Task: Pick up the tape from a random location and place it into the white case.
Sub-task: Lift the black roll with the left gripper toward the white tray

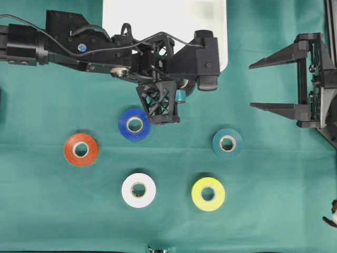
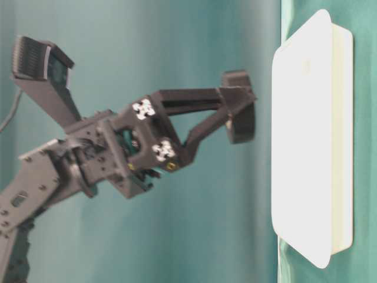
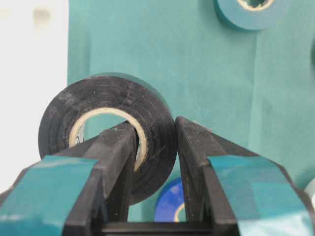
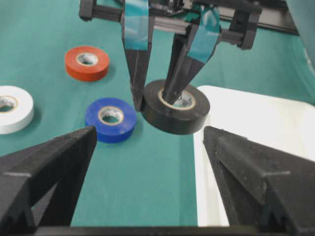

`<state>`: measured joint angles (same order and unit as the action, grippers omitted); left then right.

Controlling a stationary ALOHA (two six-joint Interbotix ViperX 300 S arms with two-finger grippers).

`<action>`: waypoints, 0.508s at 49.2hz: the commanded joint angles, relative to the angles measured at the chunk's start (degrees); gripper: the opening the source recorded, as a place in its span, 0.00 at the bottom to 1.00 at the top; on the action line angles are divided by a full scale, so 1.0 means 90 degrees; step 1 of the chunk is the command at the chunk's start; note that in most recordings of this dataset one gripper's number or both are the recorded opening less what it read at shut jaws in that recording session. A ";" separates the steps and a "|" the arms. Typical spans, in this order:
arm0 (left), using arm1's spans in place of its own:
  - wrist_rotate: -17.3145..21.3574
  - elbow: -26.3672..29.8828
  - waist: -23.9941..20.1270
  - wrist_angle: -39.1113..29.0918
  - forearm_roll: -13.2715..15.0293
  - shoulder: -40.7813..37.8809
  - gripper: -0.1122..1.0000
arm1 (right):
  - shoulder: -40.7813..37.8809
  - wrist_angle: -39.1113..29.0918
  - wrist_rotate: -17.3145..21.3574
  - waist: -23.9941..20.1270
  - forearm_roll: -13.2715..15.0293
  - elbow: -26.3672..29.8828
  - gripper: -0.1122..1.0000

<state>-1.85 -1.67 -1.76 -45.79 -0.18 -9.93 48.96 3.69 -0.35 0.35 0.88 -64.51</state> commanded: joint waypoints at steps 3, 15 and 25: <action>0.0020 0.0498 0.0068 -0.0225 -0.0049 0.0293 0.30 | -0.0029 0.0029 0.0000 0.0010 0.0010 0.0098 0.90; 0.0166 0.1084 0.0156 -0.0820 -0.0049 0.0537 0.30 | -0.0039 0.0029 0.0000 0.0020 0.0010 0.0098 0.90; 0.0176 0.1377 0.0166 -0.1094 -0.0059 0.0781 0.30 | -0.0049 0.0029 -0.0010 0.0020 0.0010 0.0098 0.90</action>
<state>-0.35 8.61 -0.35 -55.28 -0.44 -5.54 48.78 3.69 -0.35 0.44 0.88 -64.51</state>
